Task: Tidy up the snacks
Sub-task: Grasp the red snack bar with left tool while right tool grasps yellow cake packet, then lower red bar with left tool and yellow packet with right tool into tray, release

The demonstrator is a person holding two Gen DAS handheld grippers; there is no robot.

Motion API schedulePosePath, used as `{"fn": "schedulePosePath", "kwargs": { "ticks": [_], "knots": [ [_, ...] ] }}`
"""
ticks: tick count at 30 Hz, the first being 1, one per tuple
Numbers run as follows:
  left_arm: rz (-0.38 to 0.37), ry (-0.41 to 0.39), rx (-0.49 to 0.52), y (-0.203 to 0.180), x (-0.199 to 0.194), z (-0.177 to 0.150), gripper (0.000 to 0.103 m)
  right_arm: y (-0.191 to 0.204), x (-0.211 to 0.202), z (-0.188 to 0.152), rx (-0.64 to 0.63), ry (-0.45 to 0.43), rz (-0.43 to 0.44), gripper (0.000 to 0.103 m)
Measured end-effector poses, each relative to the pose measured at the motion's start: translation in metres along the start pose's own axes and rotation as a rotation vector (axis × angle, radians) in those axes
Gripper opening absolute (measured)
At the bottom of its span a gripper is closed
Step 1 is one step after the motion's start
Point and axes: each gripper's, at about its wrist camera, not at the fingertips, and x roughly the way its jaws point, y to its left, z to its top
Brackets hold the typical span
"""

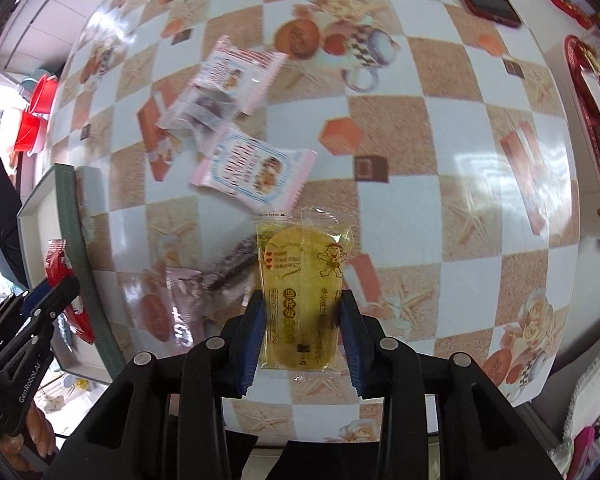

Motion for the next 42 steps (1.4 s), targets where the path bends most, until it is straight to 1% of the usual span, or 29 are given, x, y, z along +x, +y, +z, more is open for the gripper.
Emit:
{"fn": "schedulePosePath", "kwargs": {
  "ticks": [6,10,11,12,13,21,34,39,42],
  "knots": [
    [0.009,-0.044,-0.051,0.024,-0.018,0.001,0.022,0.038,-0.009,0.007,-0.066,-0.019,0.023,0.037],
    [0.018,-0.060,-0.106,0.043,-0.024,-0.003,0.022,0.065,-0.011,0.013,-0.116,-0.024,0.034,0.037],
    [0.020,-0.062,-0.119,0.047,-0.025,-0.004,0.022,0.066,-0.008,0.013,-0.130,-0.025,0.036,0.037],
    [0.024,-0.065,-0.136,0.053,-0.027,-0.005,0.022,0.074,-0.011,0.014,-0.148,-0.026,0.038,0.037],
    [0.027,-0.067,-0.150,0.058,-0.028,-0.007,0.022,0.074,-0.003,0.012,-0.160,-0.027,0.038,0.037],
    [0.055,-0.079,-0.249,0.096,-0.035,-0.021,0.022,0.125,0.003,0.020,-0.266,-0.019,0.048,0.037],
    [0.093,-0.067,-0.386,0.154,-0.034,-0.052,0.022,0.208,0.017,0.014,-0.438,0.017,0.072,0.037],
    [0.094,-0.022,-0.445,0.178,-0.021,-0.071,0.022,0.245,0.022,0.012,-0.498,0.027,0.088,0.037],
    [0.097,0.002,-0.452,0.184,-0.014,-0.079,0.022,0.263,0.029,0.010,-0.526,0.042,0.096,0.037]
  ]
}}
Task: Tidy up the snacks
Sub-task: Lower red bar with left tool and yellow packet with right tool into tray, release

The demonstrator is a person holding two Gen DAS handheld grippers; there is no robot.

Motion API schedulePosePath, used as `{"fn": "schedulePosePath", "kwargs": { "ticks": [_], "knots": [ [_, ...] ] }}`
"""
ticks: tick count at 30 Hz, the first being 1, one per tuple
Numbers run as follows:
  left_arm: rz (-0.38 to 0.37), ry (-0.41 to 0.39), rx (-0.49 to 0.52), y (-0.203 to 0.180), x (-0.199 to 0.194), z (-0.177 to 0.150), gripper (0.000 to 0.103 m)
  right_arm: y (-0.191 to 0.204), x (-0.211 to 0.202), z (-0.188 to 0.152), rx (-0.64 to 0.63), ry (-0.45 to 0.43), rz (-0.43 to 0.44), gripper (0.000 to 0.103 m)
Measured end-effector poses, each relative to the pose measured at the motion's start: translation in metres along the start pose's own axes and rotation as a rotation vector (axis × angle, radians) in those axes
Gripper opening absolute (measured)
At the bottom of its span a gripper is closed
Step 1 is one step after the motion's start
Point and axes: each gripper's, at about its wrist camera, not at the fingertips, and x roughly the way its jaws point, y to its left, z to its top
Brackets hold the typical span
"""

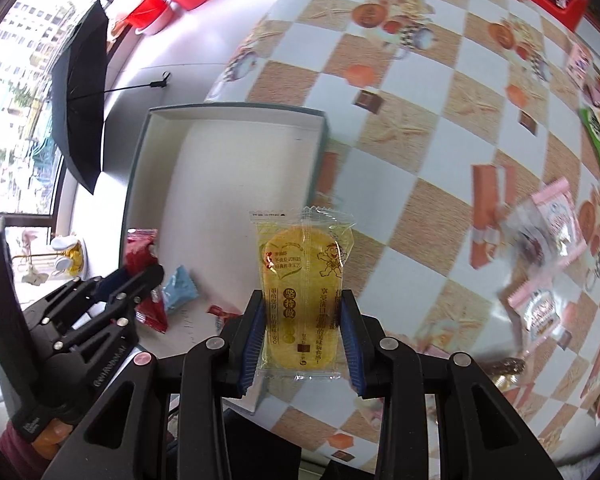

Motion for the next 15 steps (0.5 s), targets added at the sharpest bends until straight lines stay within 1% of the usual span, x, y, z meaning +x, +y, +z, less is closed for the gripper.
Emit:
{"fn": "schedulePosePath", "kwargs": {
  "ticks": [8,10,12,13,14,15],
  "knots": [
    [0.017,0.044,0.007,0.011,0.013,-0.010,0.022,0.038,0.034,0.013,-0.046,0.061,0.029,0.038],
    [0.027,0.049,0.012,0.013,0.016,-0.011,0.025,0.044,0.041,0.016,-0.050,0.074,0.027,0.038],
    [0.017,0.053,0.023,0.013,0.017,-0.013,0.033,0.047,0.048,0.019,-0.044,0.093,0.030,0.038],
    [0.018,0.052,0.028,0.013,0.016,-0.014,0.047,0.048,0.052,0.020,-0.039,0.105,0.033,0.040],
    [0.025,0.047,0.033,0.013,0.015,-0.015,0.064,0.050,0.054,0.021,-0.036,0.115,0.028,0.056],
    [0.039,0.035,0.040,0.012,0.013,-0.015,0.070,0.050,0.055,0.021,-0.031,0.117,0.023,0.064]
  ]
}}
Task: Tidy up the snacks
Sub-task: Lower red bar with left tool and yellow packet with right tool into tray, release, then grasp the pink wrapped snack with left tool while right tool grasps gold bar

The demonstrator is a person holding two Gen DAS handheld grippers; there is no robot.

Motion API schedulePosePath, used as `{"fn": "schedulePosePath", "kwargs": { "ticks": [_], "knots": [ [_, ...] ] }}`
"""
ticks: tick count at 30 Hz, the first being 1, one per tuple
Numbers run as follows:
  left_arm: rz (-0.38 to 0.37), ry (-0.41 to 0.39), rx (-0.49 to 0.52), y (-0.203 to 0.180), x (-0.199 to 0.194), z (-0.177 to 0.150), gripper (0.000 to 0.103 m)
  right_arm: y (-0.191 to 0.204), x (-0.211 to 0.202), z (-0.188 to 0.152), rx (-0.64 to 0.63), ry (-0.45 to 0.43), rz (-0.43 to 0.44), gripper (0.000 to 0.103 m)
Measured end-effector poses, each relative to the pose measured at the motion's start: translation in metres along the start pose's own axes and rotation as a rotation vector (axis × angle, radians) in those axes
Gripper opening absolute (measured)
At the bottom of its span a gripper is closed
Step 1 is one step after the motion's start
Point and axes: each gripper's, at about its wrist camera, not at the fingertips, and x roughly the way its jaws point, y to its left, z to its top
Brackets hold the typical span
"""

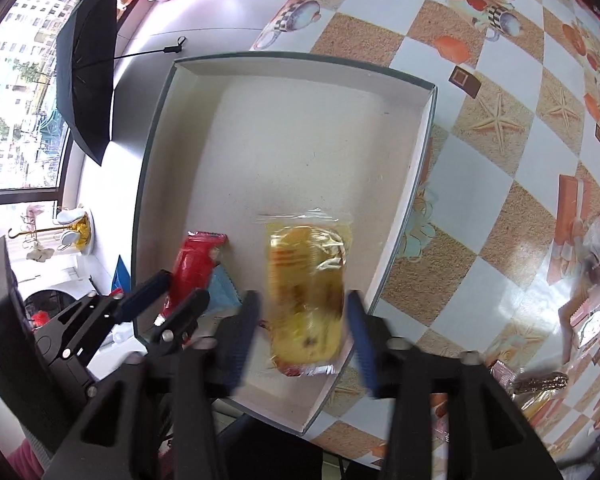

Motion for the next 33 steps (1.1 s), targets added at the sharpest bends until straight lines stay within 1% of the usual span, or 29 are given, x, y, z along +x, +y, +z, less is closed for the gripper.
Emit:
{"fn": "schedulePosePath", "kwargs": {
  "ticks": [1,4,5,6,7,11,14,18,22,24,27,30,33],
  "knots": [
    [0.013,-0.014,0.007,-0.001,-0.002,0.000,0.075,-0.001,-0.001,0.000,0.007,-0.008,-0.001,0.075],
    [0.030,-0.025,0.030,-0.005,-0.007,0.002,0.078,-0.010,-0.008,-0.001,0.041,-0.024,0.003,0.078],
    [0.031,-0.024,0.038,-0.007,-0.008,0.003,0.078,-0.016,-0.009,-0.003,0.057,-0.021,-0.001,0.092],
    [0.032,-0.021,0.048,-0.010,-0.009,0.005,0.078,-0.023,-0.009,-0.005,0.077,-0.019,-0.004,0.101],
    [0.025,-0.018,0.055,-0.013,-0.010,0.006,0.078,-0.033,-0.012,-0.008,0.100,-0.029,-0.003,0.103],
    [-0.020,-0.023,0.100,-0.032,-0.016,0.014,0.078,-0.078,-0.026,-0.027,0.205,-0.050,-0.021,0.103],
    [-0.042,-0.027,0.169,-0.057,-0.021,0.019,0.078,-0.119,-0.035,-0.049,0.302,-0.063,-0.044,0.103],
    [-0.059,-0.030,0.268,-0.092,-0.026,0.022,0.078,-0.187,-0.042,-0.097,0.494,-0.074,-0.061,0.103],
    [-0.077,-0.004,0.343,-0.126,-0.023,0.025,0.079,-0.237,-0.037,-0.146,0.650,-0.054,-0.081,0.103],
    [-0.090,0.013,0.386,-0.144,-0.021,0.024,0.079,-0.257,-0.034,-0.171,0.720,-0.047,-0.078,0.103],
    [-0.103,0.049,0.454,-0.172,-0.014,0.019,0.079,-0.276,-0.030,-0.199,0.795,-0.039,-0.064,0.103],
    [-0.108,0.094,0.519,-0.199,-0.002,0.009,0.079,-0.286,-0.028,-0.214,0.828,-0.032,-0.053,0.103],
    [-0.110,0.140,0.564,-0.222,0.011,-0.003,0.079,-0.291,-0.027,-0.222,0.827,-0.028,-0.047,0.103]
  ]
}}
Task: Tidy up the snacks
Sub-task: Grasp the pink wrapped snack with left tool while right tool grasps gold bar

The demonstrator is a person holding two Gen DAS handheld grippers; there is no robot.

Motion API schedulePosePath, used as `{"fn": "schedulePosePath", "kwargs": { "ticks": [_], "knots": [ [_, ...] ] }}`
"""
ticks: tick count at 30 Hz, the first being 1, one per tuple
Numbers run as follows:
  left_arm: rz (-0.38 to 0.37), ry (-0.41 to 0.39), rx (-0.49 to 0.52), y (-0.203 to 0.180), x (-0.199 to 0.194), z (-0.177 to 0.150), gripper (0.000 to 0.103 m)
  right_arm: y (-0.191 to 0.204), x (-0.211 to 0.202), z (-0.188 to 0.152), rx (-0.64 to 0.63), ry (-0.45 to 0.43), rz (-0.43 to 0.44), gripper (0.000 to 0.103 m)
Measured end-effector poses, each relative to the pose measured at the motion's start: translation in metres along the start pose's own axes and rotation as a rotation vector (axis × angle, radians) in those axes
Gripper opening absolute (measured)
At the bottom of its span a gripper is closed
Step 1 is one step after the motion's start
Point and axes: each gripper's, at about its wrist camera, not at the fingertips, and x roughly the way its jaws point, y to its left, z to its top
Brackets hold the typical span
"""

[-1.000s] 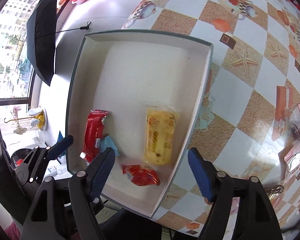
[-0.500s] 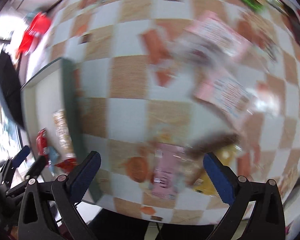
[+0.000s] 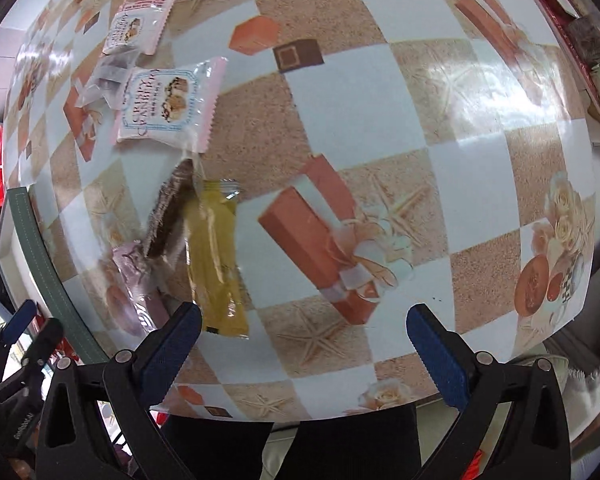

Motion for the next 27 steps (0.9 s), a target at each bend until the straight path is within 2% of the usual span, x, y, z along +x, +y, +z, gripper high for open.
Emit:
{"fn": "schedulePosePath", "kwargs": {
  "ticks": [6,10,15,19,20,23,27],
  "knots": [
    [-0.052,0.055,0.045,-0.032,0.023,-0.001,0.080,0.000,0.014,-0.005,-0.025,0.022,-0.005,0.103],
    [-0.035,0.088,0.023,-0.039,0.041,0.000,0.080,0.009,0.025,-0.005,-0.054,0.022,-0.014,0.103],
    [-0.017,0.084,0.006,-0.041,0.054,-0.004,0.081,0.026,0.030,0.005,-0.105,0.011,-0.044,0.103],
    [0.092,0.062,0.016,-0.041,0.060,-0.003,0.081,0.040,0.035,0.014,-0.155,0.001,-0.090,0.103],
    [0.099,0.066,0.010,-0.037,0.062,-0.004,0.082,0.040,0.036,0.014,-0.167,-0.002,-0.108,0.103],
    [0.083,0.064,-0.024,-0.024,0.062,-0.005,0.082,0.032,0.040,0.015,-0.160,-0.002,-0.135,0.103],
    [0.086,0.062,-0.013,-0.021,0.063,-0.004,0.084,0.020,0.041,0.018,-0.151,-0.001,-0.129,0.103]
  ]
}}
